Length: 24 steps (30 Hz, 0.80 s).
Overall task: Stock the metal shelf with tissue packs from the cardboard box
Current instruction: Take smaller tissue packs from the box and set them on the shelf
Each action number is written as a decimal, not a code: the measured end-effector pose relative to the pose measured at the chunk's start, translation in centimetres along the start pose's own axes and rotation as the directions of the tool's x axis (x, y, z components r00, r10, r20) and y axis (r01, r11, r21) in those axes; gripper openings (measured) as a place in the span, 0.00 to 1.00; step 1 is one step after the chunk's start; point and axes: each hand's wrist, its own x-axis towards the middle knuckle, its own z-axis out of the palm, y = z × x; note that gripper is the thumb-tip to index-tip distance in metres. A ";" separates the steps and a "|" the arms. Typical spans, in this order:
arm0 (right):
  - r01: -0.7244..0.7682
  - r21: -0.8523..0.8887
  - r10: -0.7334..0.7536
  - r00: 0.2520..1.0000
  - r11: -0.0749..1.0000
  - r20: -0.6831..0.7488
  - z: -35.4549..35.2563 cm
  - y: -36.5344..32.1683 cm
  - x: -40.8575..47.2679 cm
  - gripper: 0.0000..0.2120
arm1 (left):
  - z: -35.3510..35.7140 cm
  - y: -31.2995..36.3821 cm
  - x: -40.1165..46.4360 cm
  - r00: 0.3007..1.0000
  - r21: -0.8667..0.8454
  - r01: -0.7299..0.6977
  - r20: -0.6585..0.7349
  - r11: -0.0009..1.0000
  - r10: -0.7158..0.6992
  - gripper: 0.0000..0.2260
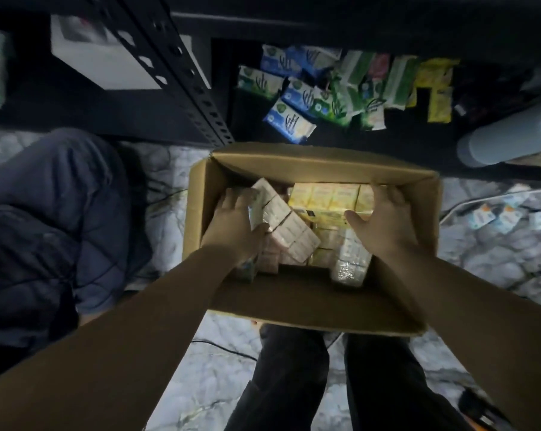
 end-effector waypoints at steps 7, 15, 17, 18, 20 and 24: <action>-0.053 0.059 0.054 0.999 0.997 -0.004 1.5 -0.6 0.0 0.50 | 0.5 -0.1 0.5 0.998 0.193 -0.002 -0.057 0.981 0.013 0.42; 0.115 -0.034 -0.116 0.993 0.993 -0.034 0.5 -1.2 -1.9 0.44 | -0.6 0.3 2.2 0.997 0.306 -0.062 0.062 0.950 0.045 0.38; 0.134 0.014 -0.133 0.989 0.991 -0.068 -0.1 -1.4 -2.8 0.44 | -0.7 0.6 1.8 0.994 0.237 -0.018 0.105 0.971 -0.007 0.42; 0.136 0.050 -0.132 0.988 0.989 -0.077 -0.5 -1.5 -3.2 0.43 | -0.6 0.6 1.7 0.993 0.148 0.015 0.115 0.989 -0.032 0.40; 0.133 0.122 -0.121 0.988 0.984 -0.097 -1.3 -1.5 -4.2 0.42 | -0.7 0.5 1.0 0.993 -0.037 0.052 0.106 0.998 -0.048 0.31; 0.163 0.204 -0.122 0.972 0.965 -0.200 -3.3 -1.3 -6.3 0.40 | -1.3 0.8 -1.7 0.998 -0.204 0.006 -0.058 0.979 -0.018 0.27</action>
